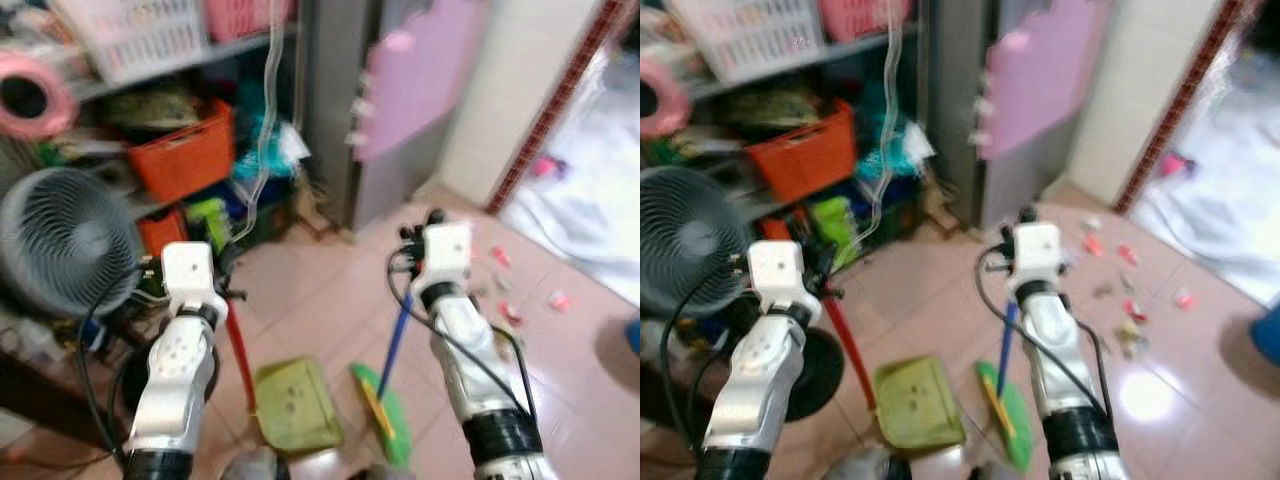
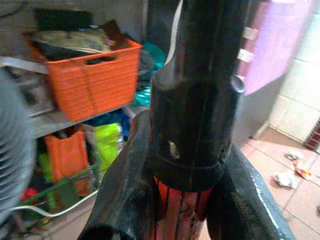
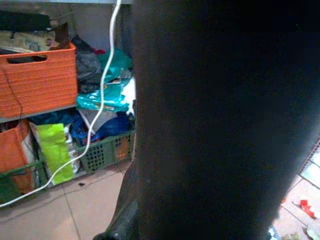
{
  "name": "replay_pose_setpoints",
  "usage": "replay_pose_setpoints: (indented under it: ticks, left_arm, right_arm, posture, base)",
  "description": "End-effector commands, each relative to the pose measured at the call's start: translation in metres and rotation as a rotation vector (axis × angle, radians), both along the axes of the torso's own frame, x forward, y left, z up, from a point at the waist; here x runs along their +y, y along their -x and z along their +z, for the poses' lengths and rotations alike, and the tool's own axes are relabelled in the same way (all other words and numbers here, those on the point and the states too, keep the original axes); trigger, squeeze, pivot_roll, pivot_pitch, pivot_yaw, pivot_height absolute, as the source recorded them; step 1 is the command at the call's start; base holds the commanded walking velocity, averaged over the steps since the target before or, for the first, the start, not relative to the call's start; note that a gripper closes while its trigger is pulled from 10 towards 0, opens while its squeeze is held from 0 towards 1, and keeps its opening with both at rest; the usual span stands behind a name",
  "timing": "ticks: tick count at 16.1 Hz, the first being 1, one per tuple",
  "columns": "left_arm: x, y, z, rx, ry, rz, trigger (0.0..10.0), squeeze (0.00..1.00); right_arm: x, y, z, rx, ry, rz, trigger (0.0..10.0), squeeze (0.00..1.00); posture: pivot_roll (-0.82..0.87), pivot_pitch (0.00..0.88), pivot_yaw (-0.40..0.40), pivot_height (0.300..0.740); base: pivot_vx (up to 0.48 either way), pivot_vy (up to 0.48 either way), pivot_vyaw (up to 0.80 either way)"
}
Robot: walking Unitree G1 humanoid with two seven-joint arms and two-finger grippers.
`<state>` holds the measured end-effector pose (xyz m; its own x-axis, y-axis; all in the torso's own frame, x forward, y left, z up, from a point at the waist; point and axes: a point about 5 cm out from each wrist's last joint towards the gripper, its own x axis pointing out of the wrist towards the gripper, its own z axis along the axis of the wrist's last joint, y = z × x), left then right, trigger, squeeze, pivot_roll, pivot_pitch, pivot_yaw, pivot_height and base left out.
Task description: Sweep floor
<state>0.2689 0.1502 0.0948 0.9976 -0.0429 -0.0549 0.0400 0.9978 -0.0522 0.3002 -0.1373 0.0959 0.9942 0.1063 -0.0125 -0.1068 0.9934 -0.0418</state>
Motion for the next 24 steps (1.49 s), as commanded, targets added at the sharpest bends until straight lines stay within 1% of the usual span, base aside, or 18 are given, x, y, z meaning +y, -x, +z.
replay_pose_setpoints:
  ticks: [1,4,5,6,7,8,9,10,11,12,13,14,15,17,18,20,23,24]
  left_arm:
    - [-0.001,0.002,0.016,-0.056,0.02,-0.005,10.0,0.0]
    - [0.002,0.028,0.006,-0.004,-0.009,-0.015,10.0,0.0]
    - [-0.001,0.029,-0.002,0.027,-0.025,-0.033,10.0,0.0]
    - [-0.004,0.026,-0.01,0.05,-0.058,-0.047,10.0,0.0]
    - [-0.007,0.02,-0.01,0.042,-0.067,-0.07,10.0,0.0]
    - [-0.014,0.016,-0.001,0.014,-0.063,-0.135,10.0,0.0]
    - [-0.015,0.015,0.001,0.008,-0.066,-0.147,10.0,0.0]
    - [-0.015,0.011,0.011,-0.008,-0.031,-0.142,10.0,0.0]
    - [-0.01,0.0,0.01,-0.034,-0.065,-0.091,10.0,0.0]
    - [-0.004,-0.004,0.013,-0.037,-0.083,-0.035,10.0,0.0]
    - [-0.001,-0.002,0.022,-0.034,-0.033,-0.03,10.0,0.0]
    - [0.001,0.0,0.028,-0.07,-0.078,-0.058,10.0,0.0]
    - [0.006,0.002,0.023,-0.06,-0.112,-0.057,10.0,0.0]
    - [0.016,0.002,0.026,-0.056,-0.083,0.0,10.0,0.0]
    - [0.018,0.0,0.03,-0.071,-0.093,0.005,10.0,0.0]
    - [0.017,-0.001,0.031,-0.072,-0.078,0.011,10.0,0.0]
    - [0.005,-0.001,0.032,-0.074,-0.057,-0.034,10.0,0.0]
    - [0.005,-0.001,0.032,-0.074,-0.057,-0.034,10.0,0.0]
  right_arm:
    - [0.006,0.006,0.004,-0.01,-0.022,0.011,10.0,0.0]
    - [0.016,0.029,0.007,-0.025,-0.046,0.037,10.0,0.0]
    - [0.015,0.032,0.002,-0.018,-0.012,0.048,10.0,0.0]
    - [0.01,0.032,-0.003,-0.01,0.022,0.046,10.0,0.0]
    - [0.007,0.029,0.0,-0.021,0.043,0.047,10.0,0.0]
    - [0.003,0.026,0.011,-0.051,0.058,0.049,10.0,0.0]
    - [0.002,0.026,0.013,-0.054,0.054,0.045,10.0,0.0]
    - [-0.002,0.021,0.019,-0.054,0.038,0.021,10.0,0.0]
    - [-0.005,0.018,0.009,-0.055,0.056,0.004,10.0,0.0]
    - [-0.007,0.017,0.009,-0.056,0.097,-0.01,10.0,0.0]
    - [-0.006,0.02,0.016,-0.054,0.016,-0.013,10.0,0.0]
    - [-0.001,0.023,0.017,-0.062,0.023,0.024,10.0,0.0]
    - [0.001,0.025,0.01,-0.05,0.051,0.038,10.0,0.0]
    - [0.002,0.021,0.011,-0.027,-0.005,-0.003,10.0,0.0]
    - [0.004,0.017,0.015,-0.048,-0.003,0.003,10.0,0.0]
    - [0.003,0.015,0.011,-0.043,0.006,0.0,10.0,0.0]
    - [-0.001,0.014,0.013,-0.046,0.011,-0.017,10.0,0.0]
    - [-0.001,0.014,0.013,-0.046,0.011,-0.017,10.0,0.0]
  posture:
    - [0.04,0.0,0.006,0.74]
    - [0.05,0.027,0.029,0.74]
    - [0.04,0.037,0.03,0.74]
    - [0.02,0.033,0.019,0.74]
    - [0.0,0.014,0.009,0.74]
    - [0.0,0.0,-0.002,0.74]
    - [0.0,0.0,-0.002,0.74]
    - [0.0,0.0,-0.023,0.74]
    - [0.02,0.0,0.002,0.74]
    - [0.02,0.001,0.002,0.74]
    - [0.03,0.011,0.006,0.74]
    - [0.04,0.0,0.005,0.74]
    - [0.05,0.015,0.004,0.74]
    - [0.06,0.029,0.005,0.74]
    - [0.07,0.053,0.005,0.74]
    - [0.07,0.062,0.008,0.74]
    - [0.06,0.057,0.009,0.74]
    - [0.06,0.057,0.009,0.74]
  base:
    - [0.0,0.0,-0.54]
    - [0.0,0.0,-0.14]
    - [0.0,0.0,0.0]
    - [0.0,0.0,0.0]
    - [0.0,0.0,0.0]
    - [0.0,0.0,0.0]
    - [0.0,0.0,0.0]
    - [0.0,0.0,0.0]
    - [0.0,0.0,-0.47]
    - [0.0,0.0,-0.47]
    - [0.0,0.0,0.0]
    - [0.0,0.0,0.0]
    - [0.0,0.0,0.0]
    - [0.0,0.0,-0.25]
    - [0.255,0.0,-0.51]
    - [0.298,0.0,-0.51]
    - [0.377,0.0,-0.5]
    - [0.409,0.0,-0.49]
